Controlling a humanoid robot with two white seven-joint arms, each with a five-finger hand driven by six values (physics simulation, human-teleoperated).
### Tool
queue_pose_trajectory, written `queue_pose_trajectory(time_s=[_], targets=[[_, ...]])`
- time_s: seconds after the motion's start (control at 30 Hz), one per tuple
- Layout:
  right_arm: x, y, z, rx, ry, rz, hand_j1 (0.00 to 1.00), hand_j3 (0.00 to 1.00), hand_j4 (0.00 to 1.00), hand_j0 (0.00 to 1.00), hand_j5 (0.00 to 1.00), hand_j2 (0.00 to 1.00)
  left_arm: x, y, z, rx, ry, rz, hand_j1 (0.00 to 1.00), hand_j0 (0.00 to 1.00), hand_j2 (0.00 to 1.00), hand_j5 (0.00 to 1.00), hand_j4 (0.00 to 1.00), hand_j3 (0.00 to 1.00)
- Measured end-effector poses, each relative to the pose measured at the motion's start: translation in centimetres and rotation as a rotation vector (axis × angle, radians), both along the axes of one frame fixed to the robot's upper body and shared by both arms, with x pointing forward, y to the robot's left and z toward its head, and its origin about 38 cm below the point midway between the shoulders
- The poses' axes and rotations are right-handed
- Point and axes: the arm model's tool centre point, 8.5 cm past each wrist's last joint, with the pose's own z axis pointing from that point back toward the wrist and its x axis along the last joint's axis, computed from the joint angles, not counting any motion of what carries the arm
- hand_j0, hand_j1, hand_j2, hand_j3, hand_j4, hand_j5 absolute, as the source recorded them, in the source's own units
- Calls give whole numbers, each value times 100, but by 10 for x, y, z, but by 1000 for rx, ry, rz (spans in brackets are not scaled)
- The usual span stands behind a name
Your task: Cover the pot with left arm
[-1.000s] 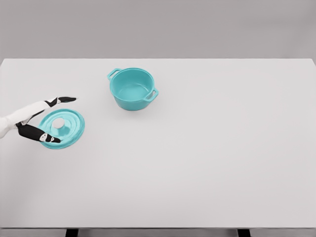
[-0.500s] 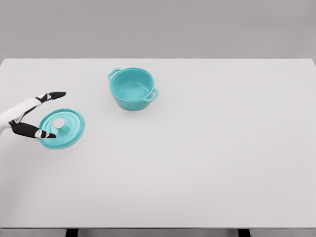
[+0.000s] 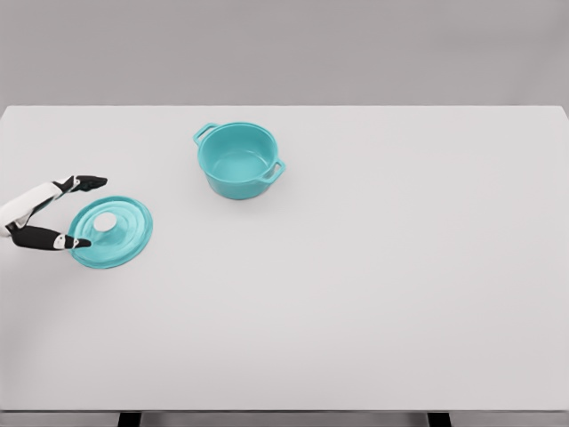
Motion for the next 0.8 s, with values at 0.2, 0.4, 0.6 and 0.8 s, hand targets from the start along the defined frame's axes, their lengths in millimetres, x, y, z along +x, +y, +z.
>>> queue_pose_trajectory(time_s=[0.2,0.4,0.6,0.8], targets=[[0,0,0,0,0,0,100,100,100,100,100,100,1,-8,-6,-14,7,-9,88,88,88,88,88,88],[0,0,0,0,0,0,100,100,100,100,100,100,4,-11,-9,-21,8,-6,87,87,87,87,87,87],[0,0,0,0,0,0,100,100,100,100,100,100,7,-9,-12,-23,11,5,88,88,88,88,88,88],[0,0,0,0,0,0,100,100,100,100,100,100,5,-14,-18,-23,27,-6,87,87,87,87,87,87]])
